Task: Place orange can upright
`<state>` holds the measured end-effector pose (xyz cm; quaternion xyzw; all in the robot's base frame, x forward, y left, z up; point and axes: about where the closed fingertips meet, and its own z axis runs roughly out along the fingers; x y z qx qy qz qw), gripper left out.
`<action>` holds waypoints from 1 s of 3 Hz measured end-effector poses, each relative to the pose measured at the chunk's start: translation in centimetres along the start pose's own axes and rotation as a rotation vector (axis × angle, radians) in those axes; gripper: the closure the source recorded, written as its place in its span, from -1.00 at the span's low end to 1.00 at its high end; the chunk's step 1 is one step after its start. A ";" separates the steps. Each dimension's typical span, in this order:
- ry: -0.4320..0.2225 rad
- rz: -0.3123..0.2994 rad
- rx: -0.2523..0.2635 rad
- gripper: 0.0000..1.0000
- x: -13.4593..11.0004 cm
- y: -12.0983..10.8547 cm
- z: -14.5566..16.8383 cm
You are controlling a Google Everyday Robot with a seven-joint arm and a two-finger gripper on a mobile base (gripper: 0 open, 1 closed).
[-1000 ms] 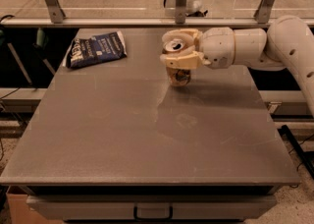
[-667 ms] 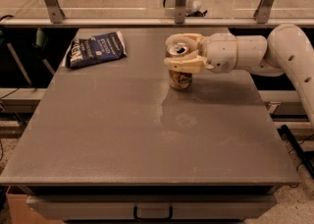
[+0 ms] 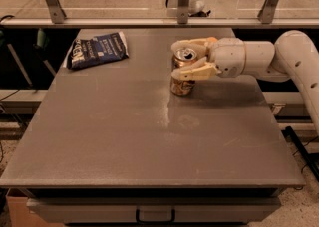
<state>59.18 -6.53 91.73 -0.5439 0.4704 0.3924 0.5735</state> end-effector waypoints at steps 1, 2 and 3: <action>-0.007 0.010 0.007 -1.00 0.4 0.0 -0.2; 0.006 -0.005 0.031 -1.00 -0.1 0.4 -0.8; 0.028 -0.057 0.115 -1.00 -3.1 1.8 -2.3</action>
Offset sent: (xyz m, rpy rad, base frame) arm -0.0121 -0.0217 0.0057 -0.0108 -0.0278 -0.0830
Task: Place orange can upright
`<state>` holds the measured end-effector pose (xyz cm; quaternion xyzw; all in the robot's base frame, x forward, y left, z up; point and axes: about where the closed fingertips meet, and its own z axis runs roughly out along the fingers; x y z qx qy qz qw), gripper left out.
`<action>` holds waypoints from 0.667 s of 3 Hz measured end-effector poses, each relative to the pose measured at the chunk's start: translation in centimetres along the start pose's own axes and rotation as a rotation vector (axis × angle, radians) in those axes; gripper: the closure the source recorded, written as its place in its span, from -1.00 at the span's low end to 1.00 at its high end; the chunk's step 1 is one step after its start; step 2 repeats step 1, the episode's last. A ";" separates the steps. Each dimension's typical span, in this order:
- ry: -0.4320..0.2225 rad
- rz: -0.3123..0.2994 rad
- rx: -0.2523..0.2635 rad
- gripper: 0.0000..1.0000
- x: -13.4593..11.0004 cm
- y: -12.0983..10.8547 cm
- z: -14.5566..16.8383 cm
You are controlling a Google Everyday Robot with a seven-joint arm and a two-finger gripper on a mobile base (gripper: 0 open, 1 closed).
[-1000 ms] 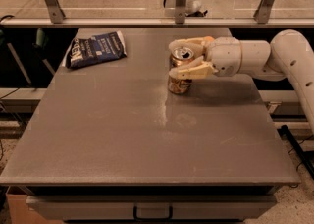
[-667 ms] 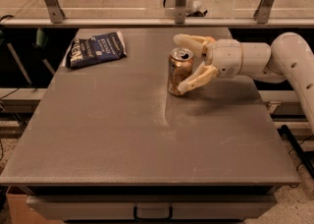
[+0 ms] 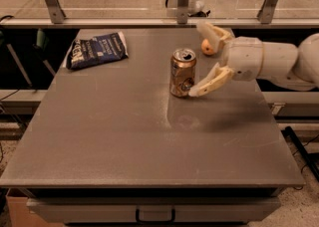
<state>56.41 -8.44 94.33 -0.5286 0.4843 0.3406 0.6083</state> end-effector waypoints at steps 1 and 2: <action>-0.032 -0.130 0.110 -1.00 -7.4 3.2 0.4; -0.032 -0.130 0.110 -1.00 -7.4 3.2 0.4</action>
Offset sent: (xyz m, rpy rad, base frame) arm 0.0000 0.0000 0.0000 0.0000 0.0000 0.0000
